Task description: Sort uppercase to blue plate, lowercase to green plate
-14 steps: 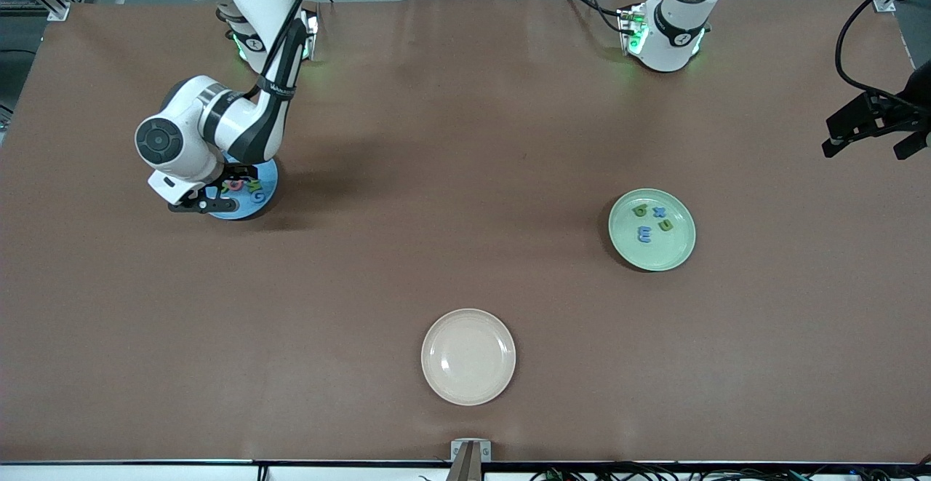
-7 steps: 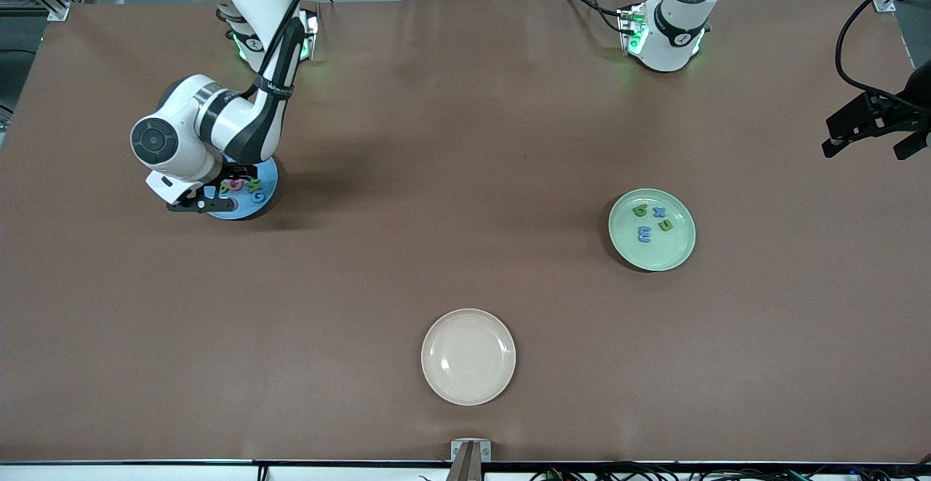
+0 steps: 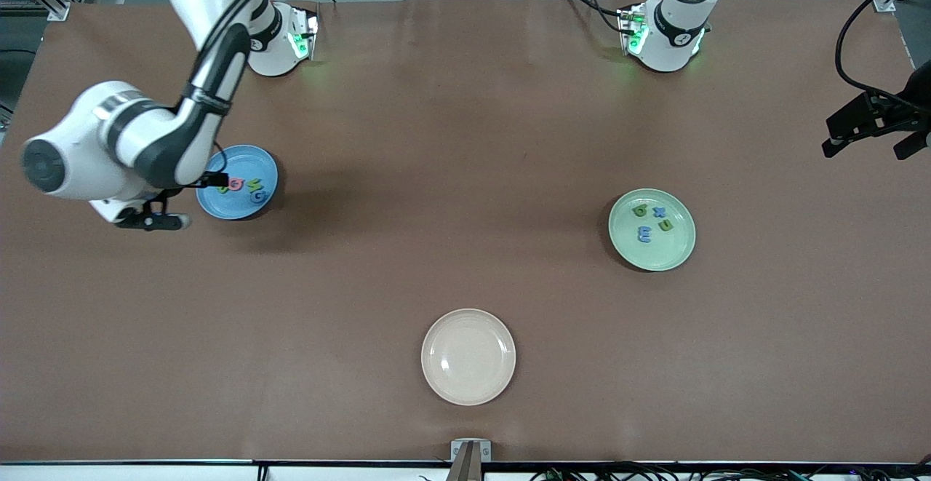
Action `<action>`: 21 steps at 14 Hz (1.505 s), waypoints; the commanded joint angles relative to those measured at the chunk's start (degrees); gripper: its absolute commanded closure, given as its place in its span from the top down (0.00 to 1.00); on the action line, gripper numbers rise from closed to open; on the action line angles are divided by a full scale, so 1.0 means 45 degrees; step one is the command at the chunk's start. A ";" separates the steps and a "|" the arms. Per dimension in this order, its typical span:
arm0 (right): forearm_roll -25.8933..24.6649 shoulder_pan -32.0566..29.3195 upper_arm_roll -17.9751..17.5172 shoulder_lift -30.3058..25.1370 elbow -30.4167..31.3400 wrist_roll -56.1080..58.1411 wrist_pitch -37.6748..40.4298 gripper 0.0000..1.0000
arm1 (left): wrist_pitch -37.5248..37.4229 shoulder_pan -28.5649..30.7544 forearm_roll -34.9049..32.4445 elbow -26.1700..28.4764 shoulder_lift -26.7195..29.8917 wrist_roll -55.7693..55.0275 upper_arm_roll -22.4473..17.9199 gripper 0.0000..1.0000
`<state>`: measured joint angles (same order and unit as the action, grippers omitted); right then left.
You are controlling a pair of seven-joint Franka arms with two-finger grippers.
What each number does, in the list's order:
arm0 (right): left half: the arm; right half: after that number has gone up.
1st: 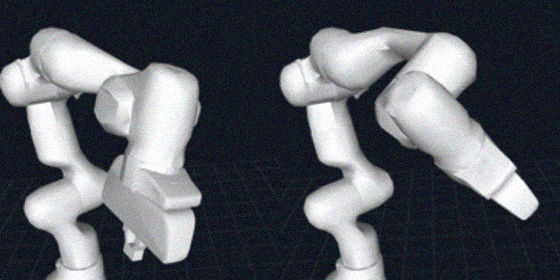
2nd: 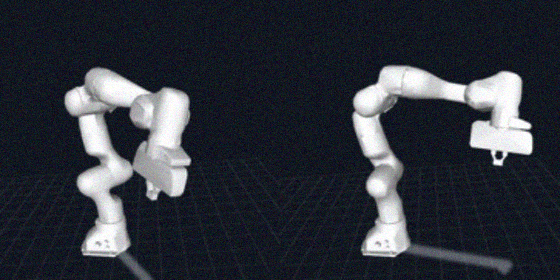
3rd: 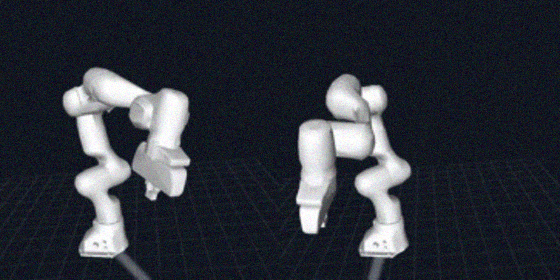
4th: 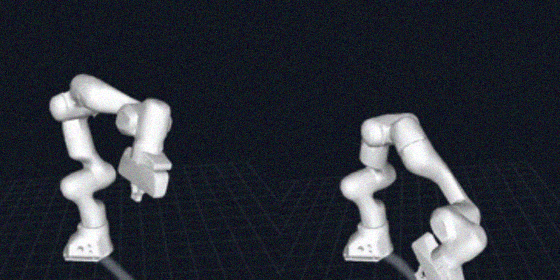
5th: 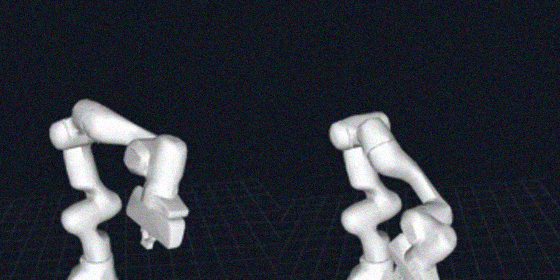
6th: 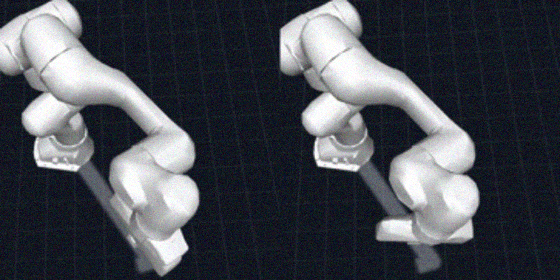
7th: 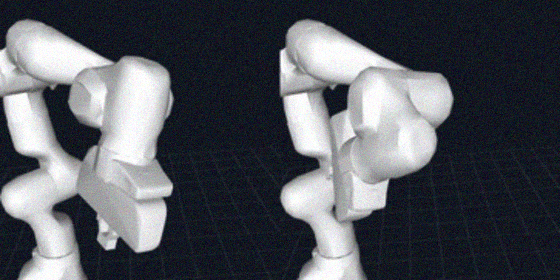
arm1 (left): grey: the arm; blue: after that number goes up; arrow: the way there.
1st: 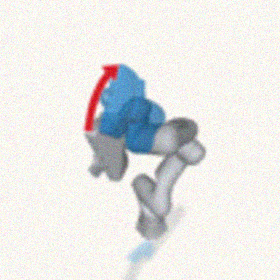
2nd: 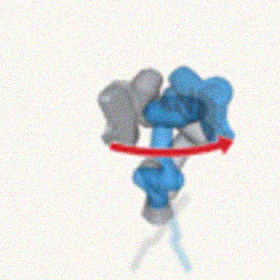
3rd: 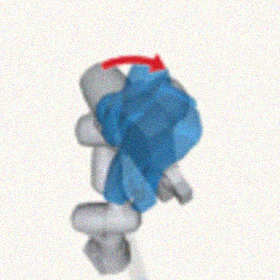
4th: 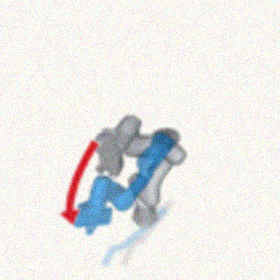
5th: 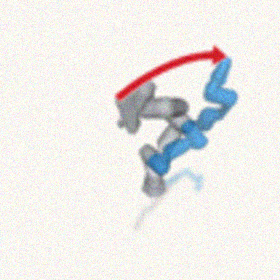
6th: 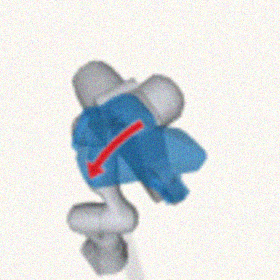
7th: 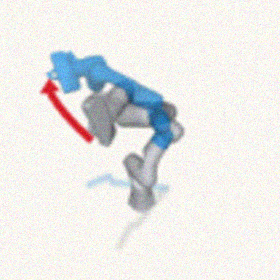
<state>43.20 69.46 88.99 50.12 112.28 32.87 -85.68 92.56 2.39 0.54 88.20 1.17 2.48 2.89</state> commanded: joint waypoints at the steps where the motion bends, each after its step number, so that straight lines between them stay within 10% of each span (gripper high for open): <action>1: -0.1119 -0.1641 -0.0826 -0.1582 -0.2404 -0.1361 0.1011 1.00 | -0.0120 -0.0022 0.0153 -0.0069 0.0131 0.0210 -0.0016 1.00; 5: -0.3384 -0.3847 -0.3907 -0.4549 -0.4088 -0.3920 0.0876 1.00 | -0.0120 -0.0022 0.0173 -0.0089 0.0131 0.0191 -0.0016 1.00; 11: -0.6629 -0.8515 -1.0938 -0.7755 -0.4951 -0.7476 0.0837 1.00 | -0.0120 -0.0022 0.0153 -0.0069 0.0131 0.0191 -0.0016 1.00; 21: -0.8310 -1.3650 -1.7698 -0.9593 -0.4697 -0.8945 0.0427 1.00 | -0.0120 -0.0022 0.0173 -0.0089 0.0131 0.0191 -0.0016 1.00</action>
<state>7.59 15.63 17.18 9.61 89.71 -6.43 -82.97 92.56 2.37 0.54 88.14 1.17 2.48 2.92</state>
